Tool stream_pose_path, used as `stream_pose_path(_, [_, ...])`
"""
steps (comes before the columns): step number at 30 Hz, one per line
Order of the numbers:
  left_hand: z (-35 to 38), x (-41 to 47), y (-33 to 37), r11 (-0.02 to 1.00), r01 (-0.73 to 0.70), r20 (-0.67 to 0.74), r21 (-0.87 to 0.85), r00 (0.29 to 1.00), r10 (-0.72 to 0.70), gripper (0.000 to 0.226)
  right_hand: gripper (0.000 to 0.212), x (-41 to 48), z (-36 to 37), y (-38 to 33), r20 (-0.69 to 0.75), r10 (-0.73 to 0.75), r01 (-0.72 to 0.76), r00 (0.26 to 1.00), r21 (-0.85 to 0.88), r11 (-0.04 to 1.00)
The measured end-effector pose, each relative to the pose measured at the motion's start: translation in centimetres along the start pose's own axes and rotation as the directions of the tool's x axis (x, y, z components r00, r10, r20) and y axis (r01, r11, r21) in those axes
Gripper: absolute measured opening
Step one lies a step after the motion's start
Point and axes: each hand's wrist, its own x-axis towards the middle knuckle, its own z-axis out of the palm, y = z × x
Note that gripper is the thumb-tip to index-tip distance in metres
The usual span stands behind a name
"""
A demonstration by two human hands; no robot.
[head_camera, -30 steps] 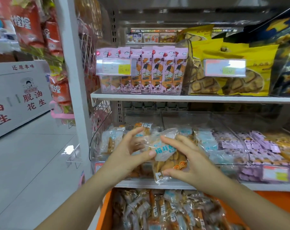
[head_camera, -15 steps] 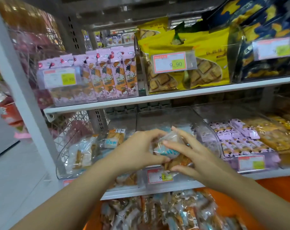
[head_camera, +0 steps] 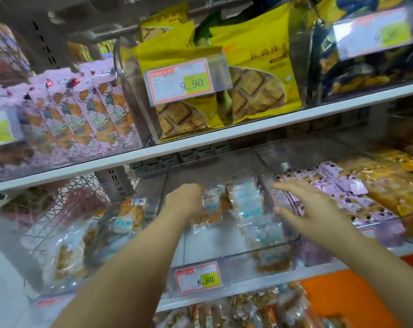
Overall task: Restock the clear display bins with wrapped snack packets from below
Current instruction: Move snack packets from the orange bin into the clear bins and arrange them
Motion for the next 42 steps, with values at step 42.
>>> stream_pose_path(42, [0.2, -11.9, -2.9, 0.705, -0.34, -0.389, -0.623, 0.916, 0.098, 0.017, 0.029, -0.4, 3.3, -8.4, -0.094, -0.125, 0.12, 0.988, -0.055, 0.991])
